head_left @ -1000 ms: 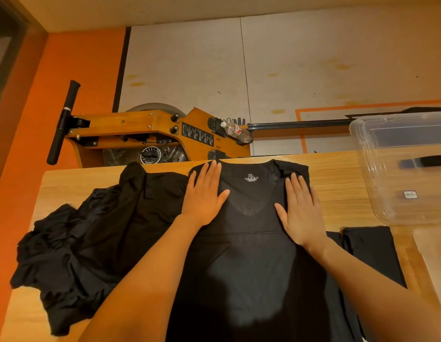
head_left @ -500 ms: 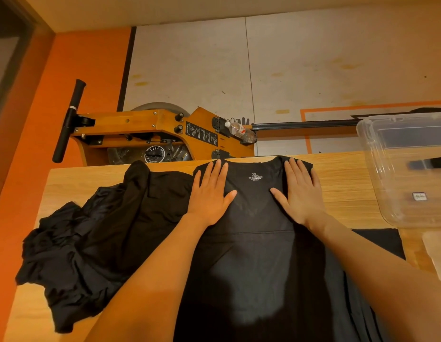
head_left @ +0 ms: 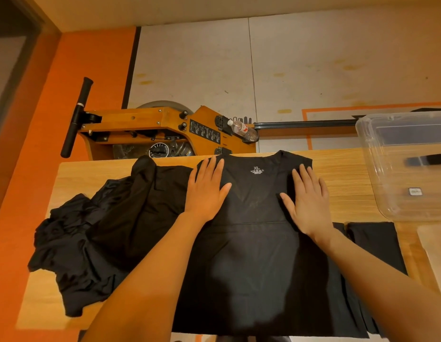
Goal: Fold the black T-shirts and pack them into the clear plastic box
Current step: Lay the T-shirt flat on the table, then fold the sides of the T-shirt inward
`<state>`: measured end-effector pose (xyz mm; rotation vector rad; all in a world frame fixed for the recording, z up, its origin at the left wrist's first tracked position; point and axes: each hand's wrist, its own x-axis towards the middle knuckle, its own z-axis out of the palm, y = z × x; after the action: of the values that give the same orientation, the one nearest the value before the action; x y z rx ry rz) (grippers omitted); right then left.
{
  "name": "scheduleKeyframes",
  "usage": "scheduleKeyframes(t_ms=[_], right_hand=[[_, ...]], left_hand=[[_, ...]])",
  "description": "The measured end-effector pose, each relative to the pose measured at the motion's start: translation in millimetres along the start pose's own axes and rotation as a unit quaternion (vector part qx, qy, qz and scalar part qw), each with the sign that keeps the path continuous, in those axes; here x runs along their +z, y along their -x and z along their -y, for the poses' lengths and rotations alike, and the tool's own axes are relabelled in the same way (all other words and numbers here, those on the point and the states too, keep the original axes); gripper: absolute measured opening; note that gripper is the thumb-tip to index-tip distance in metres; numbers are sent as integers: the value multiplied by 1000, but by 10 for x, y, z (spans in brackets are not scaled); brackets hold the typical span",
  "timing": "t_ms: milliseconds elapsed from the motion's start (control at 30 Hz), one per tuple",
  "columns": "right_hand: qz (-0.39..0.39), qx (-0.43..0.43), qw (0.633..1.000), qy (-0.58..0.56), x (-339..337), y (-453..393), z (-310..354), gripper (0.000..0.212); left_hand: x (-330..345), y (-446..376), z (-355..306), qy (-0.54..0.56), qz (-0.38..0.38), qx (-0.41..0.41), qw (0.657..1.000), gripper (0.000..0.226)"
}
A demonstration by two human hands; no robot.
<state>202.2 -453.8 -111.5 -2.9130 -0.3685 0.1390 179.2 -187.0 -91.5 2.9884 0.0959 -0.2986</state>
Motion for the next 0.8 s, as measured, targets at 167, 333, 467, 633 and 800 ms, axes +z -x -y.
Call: scheduleKeyframes(t_ms=[167, 333, 467, 633, 800], right_hand=[[-3, -2, 1000, -22, -90, 356, -77, 64], [24, -1, 1000, -20, -180, 609, -271, 48], [35, 6, 999, -9, -225, 766, -376, 44], [44, 18, 999, 6, -297, 848, -431, 37], [48, 32, 997, 48, -360, 847, -509, 26]], left_hand=[[-44, 449, 26, 89, -63, -53, 993, 52], [63, 981, 205, 61, -63, -68, 994, 44], [120, 1276, 331, 19, -37, -88, 995, 41], [118, 1389, 407, 18, -50, -120, 991, 40], [108, 1344, 424, -6, -34, -132, 991, 39]])
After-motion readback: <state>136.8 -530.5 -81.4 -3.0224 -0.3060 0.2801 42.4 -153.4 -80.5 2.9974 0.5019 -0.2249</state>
